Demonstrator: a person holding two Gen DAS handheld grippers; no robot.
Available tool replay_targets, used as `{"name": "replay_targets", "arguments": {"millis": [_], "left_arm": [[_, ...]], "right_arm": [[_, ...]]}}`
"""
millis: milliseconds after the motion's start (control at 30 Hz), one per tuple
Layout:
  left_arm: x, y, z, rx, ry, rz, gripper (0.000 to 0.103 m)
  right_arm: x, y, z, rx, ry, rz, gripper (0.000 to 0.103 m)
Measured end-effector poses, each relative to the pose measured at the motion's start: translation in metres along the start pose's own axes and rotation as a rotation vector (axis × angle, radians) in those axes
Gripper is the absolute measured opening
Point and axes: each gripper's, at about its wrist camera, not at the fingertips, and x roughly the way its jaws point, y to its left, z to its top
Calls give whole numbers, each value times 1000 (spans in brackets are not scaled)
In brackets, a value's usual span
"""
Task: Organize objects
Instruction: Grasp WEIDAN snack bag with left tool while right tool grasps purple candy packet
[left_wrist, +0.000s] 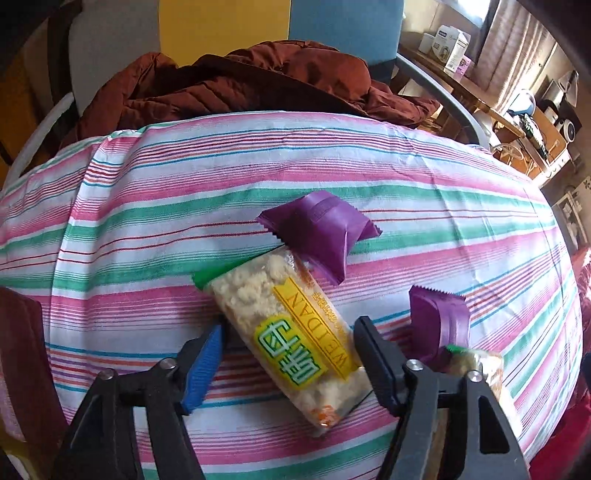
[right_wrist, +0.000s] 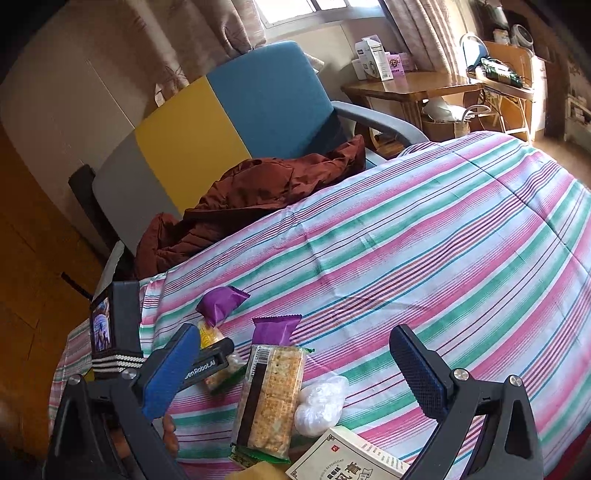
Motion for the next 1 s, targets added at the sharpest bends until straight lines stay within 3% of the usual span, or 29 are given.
{"name": "replay_targets", "arguments": {"millis": [33, 133, 500, 733, 900, 1000], "left_arm": [[-3, 5, -3, -12, 1, -9, 52], [-13, 20, -15, -6, 22, -45, 46], [-45, 43, -68, 37, 38, -76, 40], [-67, 61, -81, 60, -4, -93, 34], [-62, 65, -81, 66, -2, -98, 34], [-56, 60, -77, 75, 11, -101, 39]], "right_arm": [[0, 1, -1, -9, 0, -6, 103], [2, 5, -2, -32, 13, -14, 103], [39, 50, -2, -214, 171, 19, 101], [110, 103, 24, -348, 284, 0, 100], [166, 127, 30, -435, 364, -51, 99], [199, 134, 25, -472, 460, -55, 98]]}}
